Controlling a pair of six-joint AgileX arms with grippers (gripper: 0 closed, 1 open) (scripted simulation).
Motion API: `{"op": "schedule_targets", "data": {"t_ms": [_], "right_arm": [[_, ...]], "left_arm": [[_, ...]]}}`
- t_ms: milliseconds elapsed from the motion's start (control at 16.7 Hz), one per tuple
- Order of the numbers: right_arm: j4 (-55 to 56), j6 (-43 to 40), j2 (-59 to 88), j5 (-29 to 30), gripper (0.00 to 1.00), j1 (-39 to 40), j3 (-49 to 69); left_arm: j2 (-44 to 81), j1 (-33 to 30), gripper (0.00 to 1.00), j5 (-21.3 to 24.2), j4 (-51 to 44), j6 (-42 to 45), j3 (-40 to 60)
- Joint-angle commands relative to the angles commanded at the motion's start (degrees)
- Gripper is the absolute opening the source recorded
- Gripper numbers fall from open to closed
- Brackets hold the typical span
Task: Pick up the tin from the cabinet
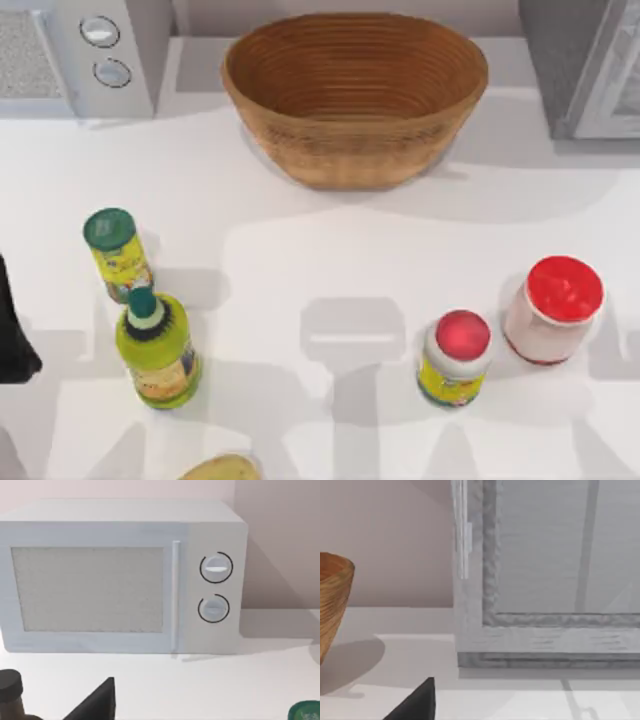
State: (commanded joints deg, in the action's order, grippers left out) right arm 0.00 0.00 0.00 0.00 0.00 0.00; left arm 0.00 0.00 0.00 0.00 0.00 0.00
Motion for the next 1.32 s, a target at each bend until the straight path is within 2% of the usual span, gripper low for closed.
{"op": "schedule_targets", "data": {"t_ms": [240, 420, 1320], "right_arm": [[-0.4, 0.0, 1.4, 0.2, 1.00, 0.2, 1.7], [-2.4, -0.2, 7.4, 1.2, 1.00, 0.9, 8.9], [-18.9, 0.7, 59.6, 8.8, 1.00, 8.2, 77.7]], "left_arm": [[0.0, 0.0, 1.00, 0.0, 0.0, 0.0, 0.0], [0.0, 0.0, 1.00, 0.0, 0.0, 0.0, 0.0], [0.0, 0.0, 1.00, 0.0, 0.0, 0.0, 0.0]]}}
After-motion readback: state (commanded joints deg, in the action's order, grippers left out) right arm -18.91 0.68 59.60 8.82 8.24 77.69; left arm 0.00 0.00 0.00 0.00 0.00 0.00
